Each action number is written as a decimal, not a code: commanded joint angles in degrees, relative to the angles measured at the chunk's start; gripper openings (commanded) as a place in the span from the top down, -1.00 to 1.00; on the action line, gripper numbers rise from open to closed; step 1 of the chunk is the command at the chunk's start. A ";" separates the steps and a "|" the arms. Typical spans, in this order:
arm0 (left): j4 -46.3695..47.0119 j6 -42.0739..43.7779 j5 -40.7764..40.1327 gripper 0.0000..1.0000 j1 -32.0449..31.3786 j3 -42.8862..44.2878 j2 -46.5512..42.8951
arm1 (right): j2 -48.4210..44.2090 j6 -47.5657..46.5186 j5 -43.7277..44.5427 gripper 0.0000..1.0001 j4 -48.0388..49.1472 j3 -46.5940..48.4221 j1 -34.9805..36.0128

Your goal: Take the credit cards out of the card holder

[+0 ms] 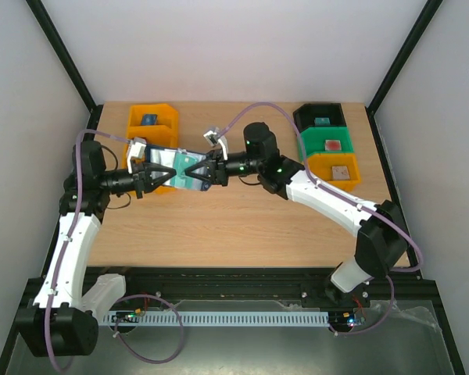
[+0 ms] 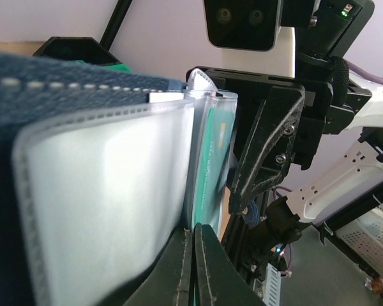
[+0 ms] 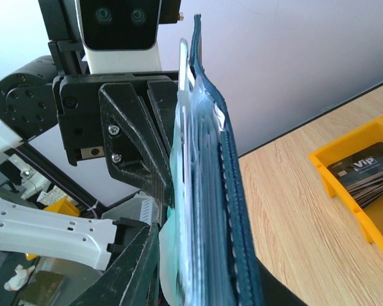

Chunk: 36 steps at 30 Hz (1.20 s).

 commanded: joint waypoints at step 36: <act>5.54 -5.84 -1.42 0.95 3.15 -4.97 -1.39 | -5.30 -9.54 -1.01 0.96 -10.55 1.17 -6.06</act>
